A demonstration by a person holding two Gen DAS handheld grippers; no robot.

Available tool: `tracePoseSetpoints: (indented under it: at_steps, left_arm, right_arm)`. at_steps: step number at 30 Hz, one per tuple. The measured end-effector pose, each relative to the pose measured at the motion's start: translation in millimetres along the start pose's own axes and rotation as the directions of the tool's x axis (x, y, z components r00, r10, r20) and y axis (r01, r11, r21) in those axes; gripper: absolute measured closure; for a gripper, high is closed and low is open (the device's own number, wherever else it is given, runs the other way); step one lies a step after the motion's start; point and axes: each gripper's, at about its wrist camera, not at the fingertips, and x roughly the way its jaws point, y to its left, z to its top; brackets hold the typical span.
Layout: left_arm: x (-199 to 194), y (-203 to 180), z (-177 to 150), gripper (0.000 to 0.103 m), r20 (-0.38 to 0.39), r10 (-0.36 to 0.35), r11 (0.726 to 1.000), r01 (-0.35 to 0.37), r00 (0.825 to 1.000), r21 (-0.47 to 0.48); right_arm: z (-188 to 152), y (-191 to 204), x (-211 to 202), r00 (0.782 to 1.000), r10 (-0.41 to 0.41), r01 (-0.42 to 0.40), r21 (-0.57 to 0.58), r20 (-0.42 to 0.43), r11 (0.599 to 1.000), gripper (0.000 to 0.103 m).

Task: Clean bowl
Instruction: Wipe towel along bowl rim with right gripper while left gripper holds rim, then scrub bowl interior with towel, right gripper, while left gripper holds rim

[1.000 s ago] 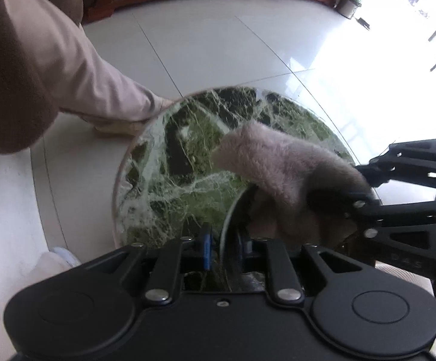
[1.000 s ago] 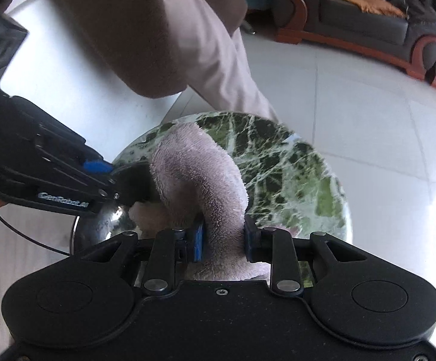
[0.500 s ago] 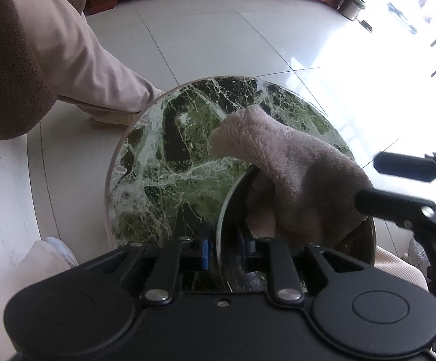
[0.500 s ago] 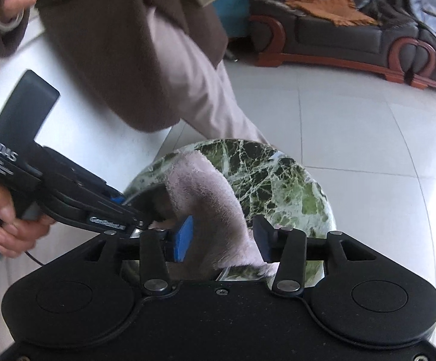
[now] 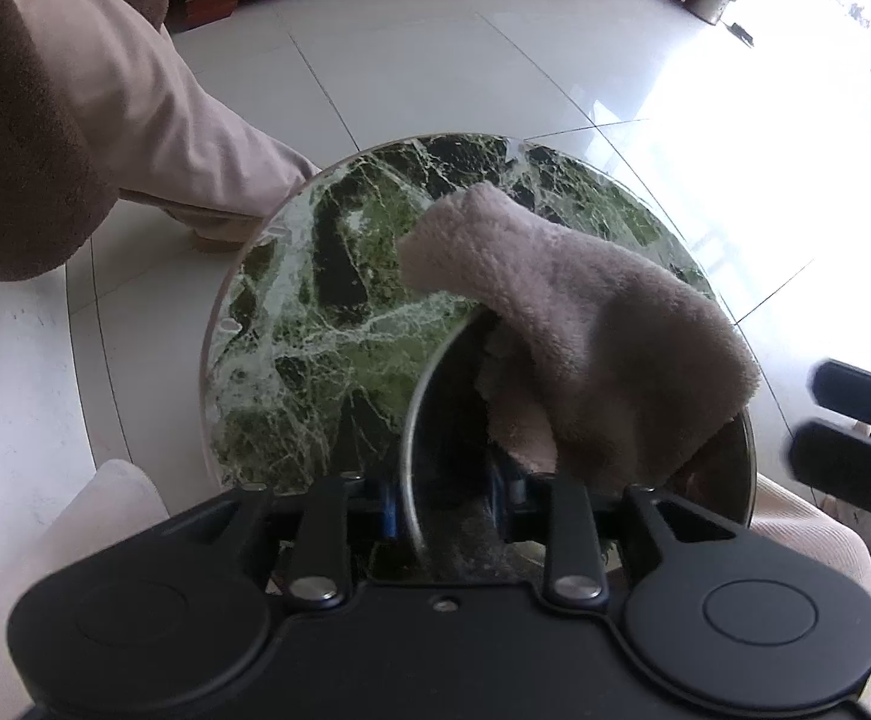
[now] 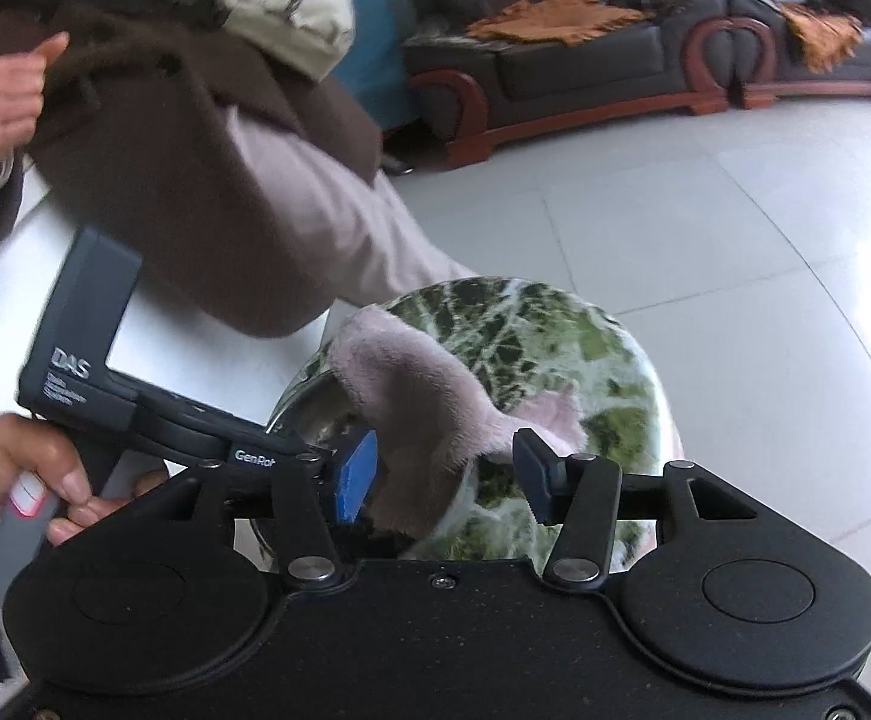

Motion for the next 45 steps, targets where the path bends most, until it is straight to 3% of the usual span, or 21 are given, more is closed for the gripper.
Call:
tracePoseSetpoints:
  at_steps: [4, 13, 19, 24, 33, 40, 45]
  left_arm:
    - [2, 1, 2, 0.075, -0.002, 0.005, 1.000, -0.005, 1.000, -0.022]
    - [-3, -5, -14, 0.074, 0.080, 0.038, 0.999, -0.037, 0.996, -0.005]
    - [-7, -6, -21, 0.075, 0.100, 0.032, 0.999, -0.034, 0.994, 0.021]
    - [-7, 0, -26, 0.078, 0.118, -0.002, 1.000, 0.002, 0.993, 0.006]
    - [-7, 11, -30, 0.082, 0.128, -0.067, 0.997, 0.070, 0.989, -0.014]
    - [-6, 16, -30, 0.083, 0.114, -0.102, 0.994, 0.104, 0.988, -0.018]
    - [-7, 17, -30, 0.083, 0.111, -0.106, 0.993, 0.110, 0.988, -0.029]
  right_arm:
    - [3, 0, -26, 0.998, -0.038, 0.037, 0.021, 0.044, 0.999, 0.046]
    - [-9, 19, -51, 0.987, -0.058, 0.052, 0.040, 0.149, 0.998, 0.045]
    - [-26, 45, -67, 0.980, -0.103, 0.099, 0.031, 0.170, 0.995, 0.045]
    - [-18, 49, -65, 0.979, -0.135, 0.137, -0.002, 0.156, 0.991, 0.045]
    - [27, 56, -7, 0.989, -0.147, 0.146, -0.290, 0.019, 0.946, 0.045]
    - [50, 72, 66, 0.982, -0.134, 0.046, -0.516, -0.135, 0.855, 0.051]
    - [57, 83, 102, 0.966, -0.137, -0.025, -0.607, -0.218, 0.794, 0.054]
